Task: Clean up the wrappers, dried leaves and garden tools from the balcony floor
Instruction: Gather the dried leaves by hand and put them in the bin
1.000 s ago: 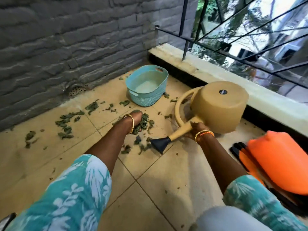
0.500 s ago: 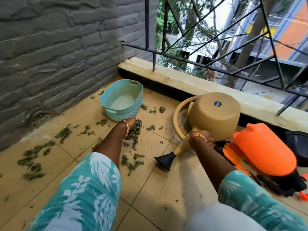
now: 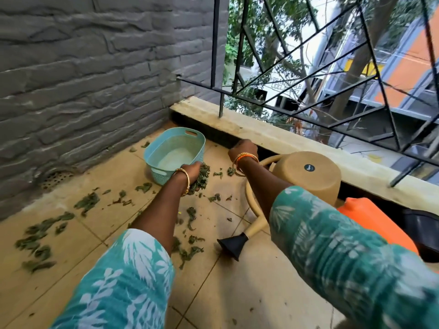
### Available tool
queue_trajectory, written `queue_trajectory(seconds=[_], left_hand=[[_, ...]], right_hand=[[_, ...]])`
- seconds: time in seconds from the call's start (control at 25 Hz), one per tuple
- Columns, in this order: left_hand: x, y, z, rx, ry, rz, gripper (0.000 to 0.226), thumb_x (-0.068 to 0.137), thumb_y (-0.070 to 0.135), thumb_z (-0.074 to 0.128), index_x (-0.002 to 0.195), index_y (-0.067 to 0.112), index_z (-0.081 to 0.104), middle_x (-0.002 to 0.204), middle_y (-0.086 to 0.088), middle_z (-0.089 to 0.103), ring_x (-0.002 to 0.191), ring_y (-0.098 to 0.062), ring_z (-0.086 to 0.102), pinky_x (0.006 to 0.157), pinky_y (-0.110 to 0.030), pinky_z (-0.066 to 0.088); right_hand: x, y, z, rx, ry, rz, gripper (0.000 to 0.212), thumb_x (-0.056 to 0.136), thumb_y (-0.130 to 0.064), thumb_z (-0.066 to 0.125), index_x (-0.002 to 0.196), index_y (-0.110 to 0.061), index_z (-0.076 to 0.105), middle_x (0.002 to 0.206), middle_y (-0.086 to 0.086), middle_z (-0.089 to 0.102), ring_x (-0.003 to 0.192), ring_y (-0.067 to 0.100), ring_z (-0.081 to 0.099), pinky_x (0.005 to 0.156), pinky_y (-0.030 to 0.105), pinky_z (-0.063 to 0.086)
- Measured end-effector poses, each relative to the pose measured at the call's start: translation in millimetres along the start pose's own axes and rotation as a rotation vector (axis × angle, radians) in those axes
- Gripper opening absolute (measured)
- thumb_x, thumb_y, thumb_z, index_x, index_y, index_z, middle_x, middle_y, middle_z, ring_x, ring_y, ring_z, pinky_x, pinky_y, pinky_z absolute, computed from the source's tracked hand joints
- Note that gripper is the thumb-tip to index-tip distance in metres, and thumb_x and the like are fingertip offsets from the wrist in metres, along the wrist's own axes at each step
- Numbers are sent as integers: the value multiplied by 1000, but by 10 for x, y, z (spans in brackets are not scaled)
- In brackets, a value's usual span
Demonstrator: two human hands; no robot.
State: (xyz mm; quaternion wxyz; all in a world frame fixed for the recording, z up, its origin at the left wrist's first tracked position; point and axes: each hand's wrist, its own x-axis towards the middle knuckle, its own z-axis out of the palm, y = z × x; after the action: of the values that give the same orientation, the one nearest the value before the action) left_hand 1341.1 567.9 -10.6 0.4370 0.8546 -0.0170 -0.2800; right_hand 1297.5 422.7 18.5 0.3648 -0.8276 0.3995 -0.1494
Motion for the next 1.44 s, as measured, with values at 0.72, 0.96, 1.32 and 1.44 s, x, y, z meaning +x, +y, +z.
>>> queue_trajectory(seconds=[0.72, 0.96, 1.32, 1.44], left_hand=[[-461, -1555, -164, 46, 146, 30, 41, 98, 31, 40, 63, 11, 52, 67, -9, 53, 77, -25, 51, 67, -32, 36], [-574, -2128, -328, -180, 319, -109, 42, 96, 35, 47, 59, 15, 45, 61, -3, 44, 65, -20, 41, 62, -30, 30], [-705, -2597, -270, -401, 406, -195, 32, 96, 32, 48, 70, 14, 47, 72, -8, 43, 67, -18, 41, 58, -28, 30], [-744, -2696, -317, -427, 469, -236, 41, 97, 29, 47, 60, 16, 38, 62, -5, 35, 57, -18, 33, 53, -29, 24]], right_hand=[[-1562, 1137, 1341, -534, -639, -444, 73, 81, -34, 65, 142, -16, 29, 148, 16, 23, 134, 35, 24, 109, 40, 30], [-1895, 1507, 1595, -429, -421, -600, 39, 91, -12, 50, 130, -11, 50, 136, 13, 40, 122, 32, 35, 98, 37, 39], [-1605, 1281, 1560, -126, -291, -653, 26, 82, 9, 55, 100, -2, 71, 100, 18, 67, 94, 31, 62, 88, 33, 47], [-1617, 1174, 1746, -223, -520, -674, 35, 88, -10, 53, 123, -4, 57, 124, 19, 52, 117, 34, 46, 98, 33, 37]])
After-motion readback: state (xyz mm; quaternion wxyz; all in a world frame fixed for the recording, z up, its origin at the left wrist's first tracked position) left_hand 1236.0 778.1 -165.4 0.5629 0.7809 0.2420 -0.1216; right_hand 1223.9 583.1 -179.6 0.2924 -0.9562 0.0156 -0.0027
